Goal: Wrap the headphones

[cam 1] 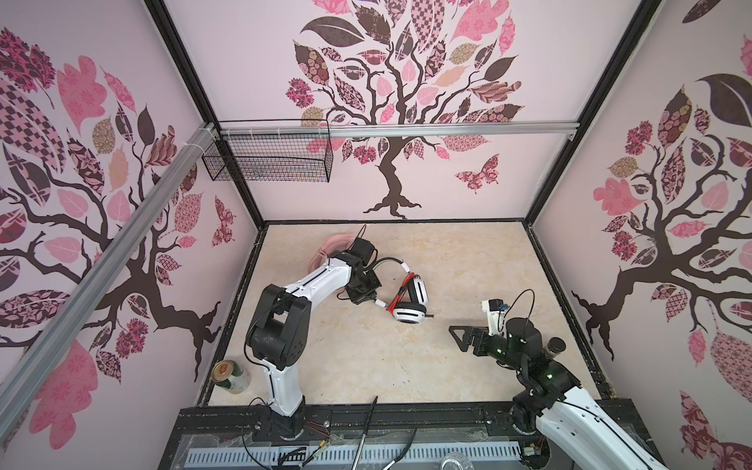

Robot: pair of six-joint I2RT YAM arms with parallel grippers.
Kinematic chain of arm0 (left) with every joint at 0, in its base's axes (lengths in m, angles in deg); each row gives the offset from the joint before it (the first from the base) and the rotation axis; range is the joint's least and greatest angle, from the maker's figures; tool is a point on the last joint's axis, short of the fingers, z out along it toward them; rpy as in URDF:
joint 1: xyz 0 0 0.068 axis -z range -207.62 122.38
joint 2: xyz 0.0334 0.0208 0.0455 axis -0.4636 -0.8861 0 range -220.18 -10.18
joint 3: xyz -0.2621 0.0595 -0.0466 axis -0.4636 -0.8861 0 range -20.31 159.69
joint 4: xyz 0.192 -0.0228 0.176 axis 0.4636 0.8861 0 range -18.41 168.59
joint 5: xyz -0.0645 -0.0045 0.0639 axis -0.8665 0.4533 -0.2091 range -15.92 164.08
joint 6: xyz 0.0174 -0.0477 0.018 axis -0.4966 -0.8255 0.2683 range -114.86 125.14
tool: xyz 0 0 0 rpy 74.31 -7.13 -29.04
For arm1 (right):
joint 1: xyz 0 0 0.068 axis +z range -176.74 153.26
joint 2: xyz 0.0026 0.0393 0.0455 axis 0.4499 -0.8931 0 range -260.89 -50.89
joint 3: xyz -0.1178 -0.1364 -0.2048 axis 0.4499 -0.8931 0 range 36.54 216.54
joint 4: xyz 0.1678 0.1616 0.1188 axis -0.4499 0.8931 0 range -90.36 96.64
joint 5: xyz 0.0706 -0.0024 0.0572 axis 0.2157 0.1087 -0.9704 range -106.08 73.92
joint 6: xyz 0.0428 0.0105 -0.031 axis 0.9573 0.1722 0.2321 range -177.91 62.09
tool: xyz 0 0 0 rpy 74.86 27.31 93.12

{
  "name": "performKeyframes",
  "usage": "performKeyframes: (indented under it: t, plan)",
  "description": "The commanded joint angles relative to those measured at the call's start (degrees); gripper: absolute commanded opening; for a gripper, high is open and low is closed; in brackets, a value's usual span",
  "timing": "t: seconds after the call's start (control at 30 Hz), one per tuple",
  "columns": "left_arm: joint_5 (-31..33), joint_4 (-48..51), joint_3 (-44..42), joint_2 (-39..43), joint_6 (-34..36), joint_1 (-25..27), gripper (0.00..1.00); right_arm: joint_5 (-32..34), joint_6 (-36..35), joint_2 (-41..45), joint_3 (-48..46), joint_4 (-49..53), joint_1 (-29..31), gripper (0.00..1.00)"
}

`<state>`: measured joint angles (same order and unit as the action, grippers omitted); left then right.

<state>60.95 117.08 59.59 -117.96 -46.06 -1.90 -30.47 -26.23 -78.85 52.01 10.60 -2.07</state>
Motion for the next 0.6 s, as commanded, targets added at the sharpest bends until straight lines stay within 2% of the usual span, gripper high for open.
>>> performKeyframes:
  t: [0.0, 0.07, 0.17, 0.3, 0.37, 0.5, 0.57]
  plan:
    - [-3.39, -0.08, 4.95, -1.65, 0.57, 0.47, 0.00, 0.58, -1.19, -0.55, 1.14, 0.06, -0.09, 1.00]
    - [-1.85, 2.56, 6.63, -2.11, 2.94, 0.96, 0.00, 2.08, -1.86, -3.81, 3.60, 1.67, -0.13, 1.00]
    - [1.80, 6.57, 8.24, -1.44, 6.29, 2.17, 0.00, -1.25, -3.73, -11.95, 7.73, 2.38, -0.06, 1.00]
    - [3.85, 8.86, 7.93, 0.10, 8.30, 3.04, 0.00, -0.13, -6.75, -18.18, 14.17, 5.32, 0.58, 1.00]
    - [3.34, 9.51, 7.95, 0.47, 8.47, 3.46, 0.00, -1.25, -9.72, -19.60, 16.06, 4.34, 0.91, 1.00]
    - [0.21, 9.35, 7.93, 2.25, 7.89, 4.13, 0.00, 1.33, -13.41, -21.86, 20.37, 3.75, 1.78, 0.99]
    - [0.85, 9.99, 8.36, 3.32, 7.53, 4.76, 0.00, 1.30, -14.62, -24.47, 24.08, 6.18, 1.86, 0.91]
